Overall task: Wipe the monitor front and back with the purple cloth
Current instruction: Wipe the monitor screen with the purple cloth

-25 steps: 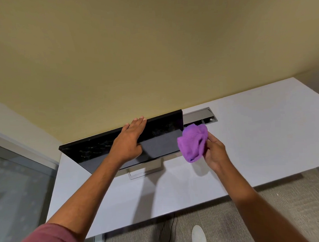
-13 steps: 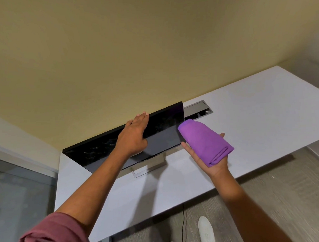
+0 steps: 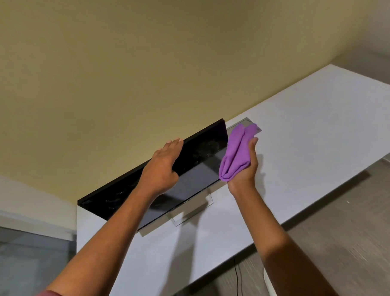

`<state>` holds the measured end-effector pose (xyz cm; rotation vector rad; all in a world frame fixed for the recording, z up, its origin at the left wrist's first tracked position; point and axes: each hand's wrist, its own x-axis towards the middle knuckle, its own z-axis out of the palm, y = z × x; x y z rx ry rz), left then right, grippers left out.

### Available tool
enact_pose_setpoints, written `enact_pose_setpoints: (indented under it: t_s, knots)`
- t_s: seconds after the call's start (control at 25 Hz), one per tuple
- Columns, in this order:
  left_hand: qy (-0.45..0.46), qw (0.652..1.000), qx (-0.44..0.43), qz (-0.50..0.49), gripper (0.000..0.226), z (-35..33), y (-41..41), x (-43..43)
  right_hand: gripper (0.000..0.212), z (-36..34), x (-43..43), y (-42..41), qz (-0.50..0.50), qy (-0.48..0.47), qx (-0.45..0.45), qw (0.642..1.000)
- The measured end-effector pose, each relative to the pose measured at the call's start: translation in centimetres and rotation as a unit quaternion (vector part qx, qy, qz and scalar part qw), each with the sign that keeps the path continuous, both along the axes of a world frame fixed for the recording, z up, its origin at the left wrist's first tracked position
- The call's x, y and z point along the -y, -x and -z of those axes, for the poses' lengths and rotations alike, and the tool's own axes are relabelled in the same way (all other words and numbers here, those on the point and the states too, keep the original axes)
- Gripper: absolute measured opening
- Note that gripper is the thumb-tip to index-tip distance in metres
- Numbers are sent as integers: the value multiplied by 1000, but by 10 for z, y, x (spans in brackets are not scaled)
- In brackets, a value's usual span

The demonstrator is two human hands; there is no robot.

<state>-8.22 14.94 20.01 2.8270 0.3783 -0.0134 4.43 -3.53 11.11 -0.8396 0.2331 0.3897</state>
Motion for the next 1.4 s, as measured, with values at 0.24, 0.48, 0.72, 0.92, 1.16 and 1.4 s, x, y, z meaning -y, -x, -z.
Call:
enact_pose_setpoints:
  t_s: [0.24,0.48,0.72,0.92,1.16,1.4]
  knots:
    - [-15,999,33,25,111,14,2,-13,86,5,-90,18,30,227,204,952]
    - [-2,997,48,60,110,23,-2,-29,76,27,-122,14,124,345,251,896]
    - [6,996,58,61,112,25,-2,-28,70,66,-122,9,151,355,247,889]
    - [10,997,56,57,115,24,-1,-28,74,110,-117,11,95,330,106,933]
    - [19,997,55,50,115,24,-1,-28,73,113,-112,6,69,291,12,954]
    - [30,996,61,50,113,23,0,-28,75,78,-107,2,98,312,249,912]
